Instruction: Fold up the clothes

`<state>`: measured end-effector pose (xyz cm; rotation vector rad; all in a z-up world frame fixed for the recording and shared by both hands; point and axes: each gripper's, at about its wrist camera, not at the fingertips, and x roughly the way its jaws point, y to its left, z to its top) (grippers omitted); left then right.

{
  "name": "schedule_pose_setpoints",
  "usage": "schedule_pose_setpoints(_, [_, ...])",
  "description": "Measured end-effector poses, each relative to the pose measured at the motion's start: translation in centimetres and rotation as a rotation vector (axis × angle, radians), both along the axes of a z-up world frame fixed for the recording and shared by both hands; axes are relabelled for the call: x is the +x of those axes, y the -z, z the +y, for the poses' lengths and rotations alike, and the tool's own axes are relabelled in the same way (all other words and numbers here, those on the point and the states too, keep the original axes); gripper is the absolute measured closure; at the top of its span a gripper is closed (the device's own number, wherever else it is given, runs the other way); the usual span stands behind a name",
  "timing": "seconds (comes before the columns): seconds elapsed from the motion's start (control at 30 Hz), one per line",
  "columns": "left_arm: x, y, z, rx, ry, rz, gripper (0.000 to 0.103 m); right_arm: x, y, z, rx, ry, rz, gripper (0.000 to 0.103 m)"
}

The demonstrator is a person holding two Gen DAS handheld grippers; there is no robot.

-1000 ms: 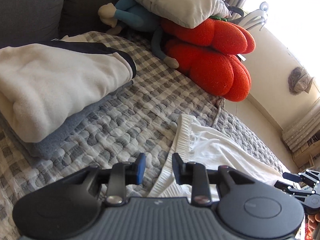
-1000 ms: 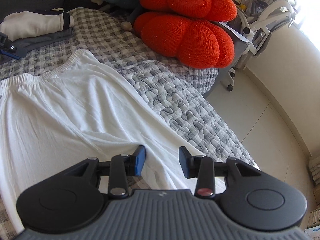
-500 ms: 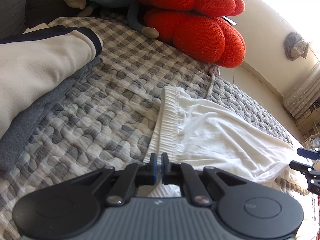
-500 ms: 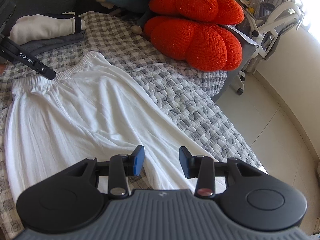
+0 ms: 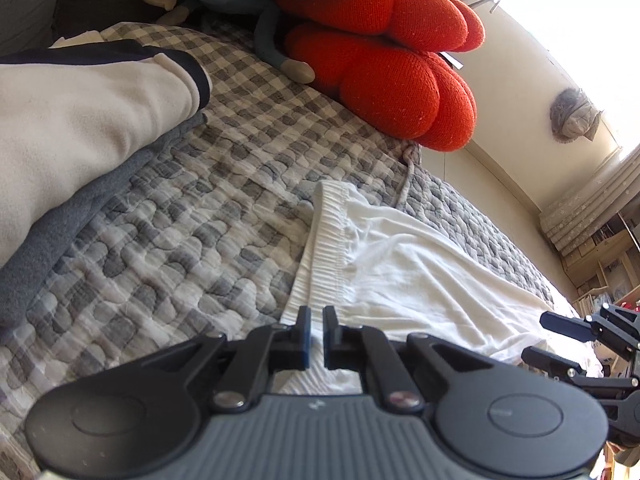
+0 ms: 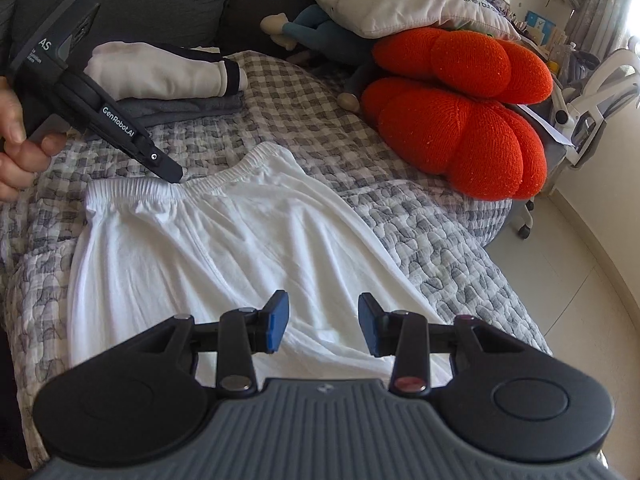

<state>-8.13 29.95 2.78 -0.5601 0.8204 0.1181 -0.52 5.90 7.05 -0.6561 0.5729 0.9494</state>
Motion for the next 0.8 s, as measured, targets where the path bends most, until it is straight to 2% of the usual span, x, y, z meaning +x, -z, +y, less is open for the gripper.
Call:
schedule_pose_setpoints(0.03, [-0.2,0.1,0.1,-0.004,-0.006,0.006,0.089,-0.3,0.2,0.6,-0.002,-0.016,0.003,0.062])
schedule_pose_setpoints(0.33, [-0.4,0.5,-0.3,-0.031,0.022,0.001,0.089,-1.8,2.4,6.3,-0.019,-0.103,0.027,0.062])
schedule_pose_setpoints(0.43, [-0.4,0.4,-0.5,-0.028,0.030,-0.012,0.098,-1.8,2.7,7.6,0.001,-0.124,0.058,0.063])
schedule_pose_setpoints(0.47, [-0.4,0.4,-0.4,-0.028,0.026,-0.016,0.098,-1.8,2.7,8.1,0.006,-0.141,0.076,0.067])
schedule_pose_setpoints(0.8, [-1.3,0.1,0.8,-0.031,-0.054,-0.059,0.101,-2.2,3.6,11.0,0.007,-0.181,0.083,0.067])
